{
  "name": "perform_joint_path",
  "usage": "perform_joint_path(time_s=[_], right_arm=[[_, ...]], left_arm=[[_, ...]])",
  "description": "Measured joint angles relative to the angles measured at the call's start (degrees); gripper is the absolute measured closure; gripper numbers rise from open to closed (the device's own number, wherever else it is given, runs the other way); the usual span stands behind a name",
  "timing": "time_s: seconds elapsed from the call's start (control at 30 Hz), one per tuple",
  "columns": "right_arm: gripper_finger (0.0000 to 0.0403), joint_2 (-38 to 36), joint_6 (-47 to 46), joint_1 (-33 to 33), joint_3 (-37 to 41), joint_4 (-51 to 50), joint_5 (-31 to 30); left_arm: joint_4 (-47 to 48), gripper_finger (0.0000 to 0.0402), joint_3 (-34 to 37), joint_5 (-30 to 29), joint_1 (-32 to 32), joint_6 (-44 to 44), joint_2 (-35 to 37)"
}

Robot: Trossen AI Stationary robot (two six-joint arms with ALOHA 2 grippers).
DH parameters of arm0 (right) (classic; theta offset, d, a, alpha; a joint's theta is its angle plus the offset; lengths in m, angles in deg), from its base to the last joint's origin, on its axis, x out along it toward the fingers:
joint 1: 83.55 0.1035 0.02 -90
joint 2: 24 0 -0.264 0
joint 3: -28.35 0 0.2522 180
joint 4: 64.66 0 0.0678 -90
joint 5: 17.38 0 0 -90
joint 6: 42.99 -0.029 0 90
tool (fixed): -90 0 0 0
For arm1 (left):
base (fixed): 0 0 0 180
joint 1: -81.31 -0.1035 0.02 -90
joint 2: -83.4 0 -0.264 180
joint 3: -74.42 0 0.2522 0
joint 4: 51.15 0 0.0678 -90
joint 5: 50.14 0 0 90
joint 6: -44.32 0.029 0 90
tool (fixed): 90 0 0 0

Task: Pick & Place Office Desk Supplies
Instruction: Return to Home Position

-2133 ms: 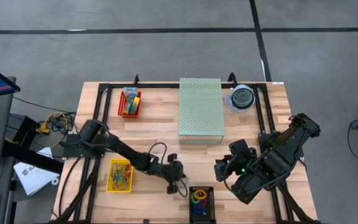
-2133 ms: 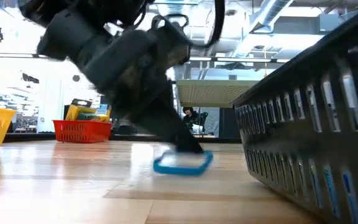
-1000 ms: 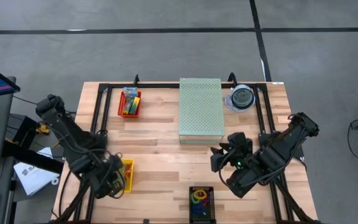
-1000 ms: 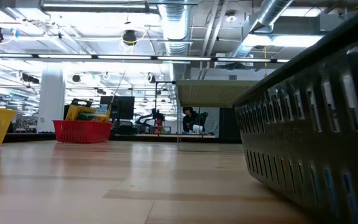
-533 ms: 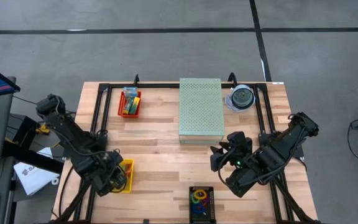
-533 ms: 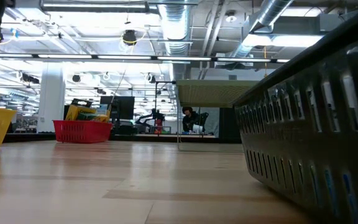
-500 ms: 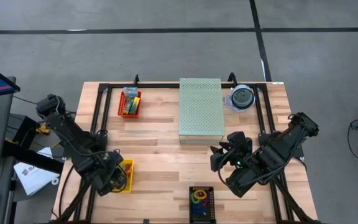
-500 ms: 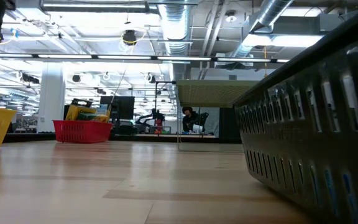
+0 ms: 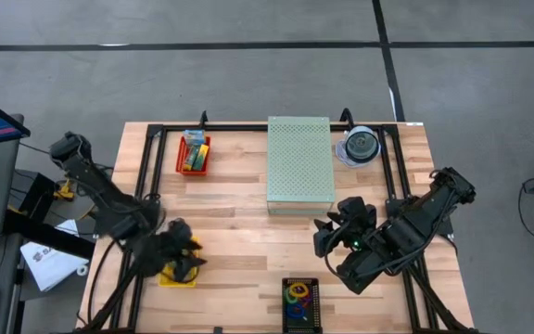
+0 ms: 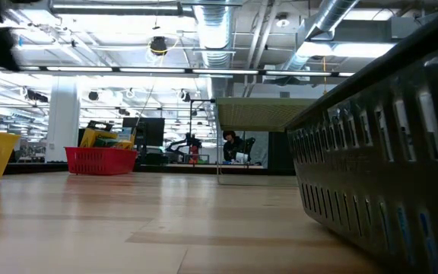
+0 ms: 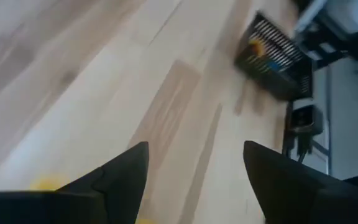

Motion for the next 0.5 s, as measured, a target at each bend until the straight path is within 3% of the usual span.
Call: perform_joint_path(time_s=[0.07, 0.23, 0.37, 0.5], right_arm=[[0.0201, 0.0, 0.66, 0.0, 0.0, 0.0, 0.0], [0.0201, 0.0, 1.04, -0.09, 0.0, 0.04, 0.02], [0.0201, 0.0, 0.38, -0.09, 0.0, 0.24, 0.04], [0.0201, 0.0, -1.13, -0.15, 0.0, 0.81, 0.04]], left_arm=[[-8.95, 0.0152, 2.77, 3.78, -5.42, 9.88, 0.18], [-31.24, 0.0173, 8.82, 21.18, -25.77, 31.41, -0.28], [-35.56, 0.0186, 9.41, 28.8, -39.47, 43.77, 3.69], [-34.32, 0.0193, 12.83, 31.86, -44.62, 47.39, 12.92]])
